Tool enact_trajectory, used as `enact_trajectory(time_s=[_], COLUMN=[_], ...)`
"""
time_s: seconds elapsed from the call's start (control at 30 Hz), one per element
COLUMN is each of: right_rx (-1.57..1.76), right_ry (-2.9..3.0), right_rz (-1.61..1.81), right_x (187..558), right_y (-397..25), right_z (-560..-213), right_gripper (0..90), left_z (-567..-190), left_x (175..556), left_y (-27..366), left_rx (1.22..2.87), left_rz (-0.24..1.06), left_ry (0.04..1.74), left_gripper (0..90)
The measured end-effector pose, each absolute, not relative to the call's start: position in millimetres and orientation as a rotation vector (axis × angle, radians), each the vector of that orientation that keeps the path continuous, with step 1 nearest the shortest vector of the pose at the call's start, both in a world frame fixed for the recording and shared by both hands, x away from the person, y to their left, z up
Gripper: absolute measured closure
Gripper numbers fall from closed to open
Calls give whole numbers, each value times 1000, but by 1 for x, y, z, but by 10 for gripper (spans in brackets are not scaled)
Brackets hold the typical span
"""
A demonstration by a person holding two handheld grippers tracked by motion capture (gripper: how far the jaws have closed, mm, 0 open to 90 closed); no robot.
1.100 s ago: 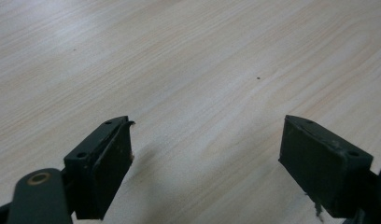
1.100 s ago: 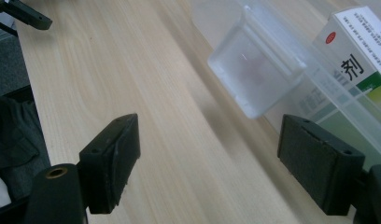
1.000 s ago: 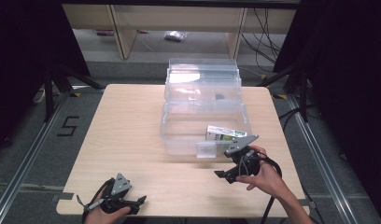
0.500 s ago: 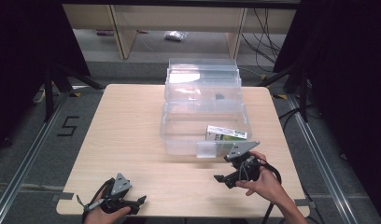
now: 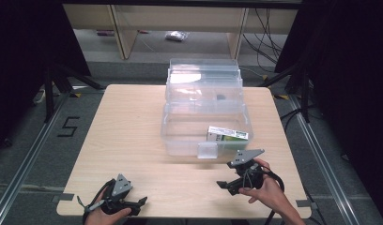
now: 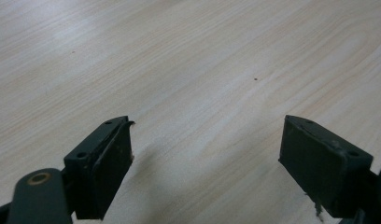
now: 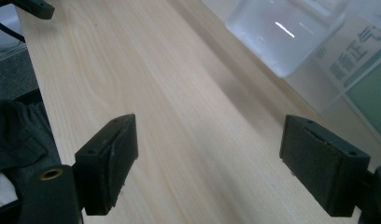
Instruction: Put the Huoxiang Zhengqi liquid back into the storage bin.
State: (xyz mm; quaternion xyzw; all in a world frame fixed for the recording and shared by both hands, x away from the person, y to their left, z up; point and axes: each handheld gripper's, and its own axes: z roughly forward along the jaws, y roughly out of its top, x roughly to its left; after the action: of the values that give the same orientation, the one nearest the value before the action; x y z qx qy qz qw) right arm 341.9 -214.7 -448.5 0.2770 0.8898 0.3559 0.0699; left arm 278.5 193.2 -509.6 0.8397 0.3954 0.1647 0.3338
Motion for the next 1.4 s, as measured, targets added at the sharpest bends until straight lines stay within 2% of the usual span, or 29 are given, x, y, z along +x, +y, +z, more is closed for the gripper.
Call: enact_trajectory(time_s=[1.4], right_rx=[916], right_ry=[2646], right_rz=[964], right_x=[309], right_y=[-234], right_z=[-486], right_gripper=[193], left_z=[-507], left_x=[277], left_y=[193], left_rx=[2197], left_rz=[431], left_ry=[1015], left_gripper=[164])
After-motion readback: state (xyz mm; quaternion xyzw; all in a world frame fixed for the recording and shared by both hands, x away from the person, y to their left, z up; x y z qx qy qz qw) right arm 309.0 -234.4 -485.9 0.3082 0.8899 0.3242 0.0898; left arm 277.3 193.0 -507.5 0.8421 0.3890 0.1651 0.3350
